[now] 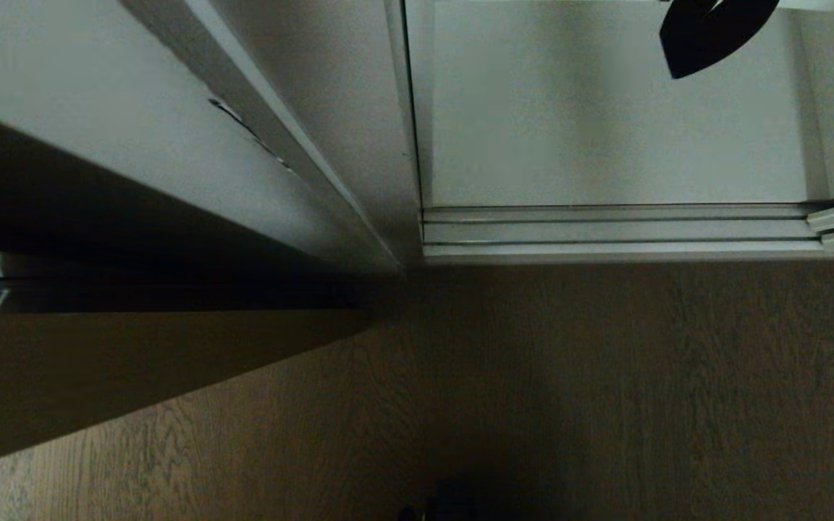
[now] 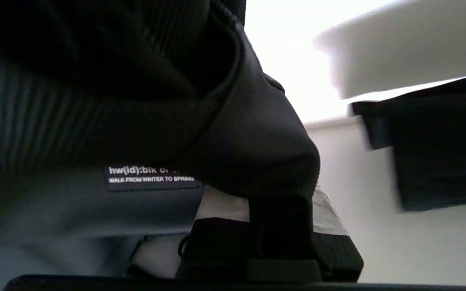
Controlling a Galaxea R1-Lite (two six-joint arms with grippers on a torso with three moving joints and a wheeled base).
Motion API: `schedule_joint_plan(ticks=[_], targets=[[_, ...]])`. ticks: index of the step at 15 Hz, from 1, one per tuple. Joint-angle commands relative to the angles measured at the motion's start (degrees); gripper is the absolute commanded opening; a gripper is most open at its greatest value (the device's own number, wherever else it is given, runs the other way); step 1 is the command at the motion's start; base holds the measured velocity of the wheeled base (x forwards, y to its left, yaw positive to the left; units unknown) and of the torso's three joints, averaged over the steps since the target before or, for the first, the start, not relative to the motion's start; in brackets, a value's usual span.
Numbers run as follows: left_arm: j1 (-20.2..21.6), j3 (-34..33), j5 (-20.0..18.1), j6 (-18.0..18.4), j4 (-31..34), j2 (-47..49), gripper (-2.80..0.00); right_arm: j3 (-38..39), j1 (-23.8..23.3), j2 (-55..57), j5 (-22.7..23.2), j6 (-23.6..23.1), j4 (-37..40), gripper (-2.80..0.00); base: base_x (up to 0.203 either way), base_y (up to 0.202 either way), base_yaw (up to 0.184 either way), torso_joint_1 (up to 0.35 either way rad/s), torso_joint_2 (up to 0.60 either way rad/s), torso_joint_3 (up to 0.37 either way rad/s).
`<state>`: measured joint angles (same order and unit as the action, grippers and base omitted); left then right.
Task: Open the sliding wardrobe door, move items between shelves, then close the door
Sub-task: Place the bag on the higher shelf
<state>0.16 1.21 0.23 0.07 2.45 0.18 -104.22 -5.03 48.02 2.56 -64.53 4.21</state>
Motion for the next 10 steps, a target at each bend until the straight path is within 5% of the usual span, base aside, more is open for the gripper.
schedule_joint_plan(ticks=[1,5,10], targets=[[0.0,0.0,0.0,0.0,0.1,0.0,-2.8,-6.4,1.8,5.0,-0.2,-1.5,0.3,-2.8,0.0,0.0,0.0,0.0,0.0,0.0],[0.0,0.0,0.0,0.0,0.1,0.0,-2.8,-6.0,7.1,9.0,-4.4,-4.3,-3.2,-2.8,0.0,0.0,0.0,0.0,0.0,0.0],[0.0,0.0,0.0,0.0,0.0,0.0,-2.8,-4.1,12.1,20.0,-11.1,-4.7,-23.0,-2.8,0.0,0.0,0.0,0.0,0.0,0.0]])
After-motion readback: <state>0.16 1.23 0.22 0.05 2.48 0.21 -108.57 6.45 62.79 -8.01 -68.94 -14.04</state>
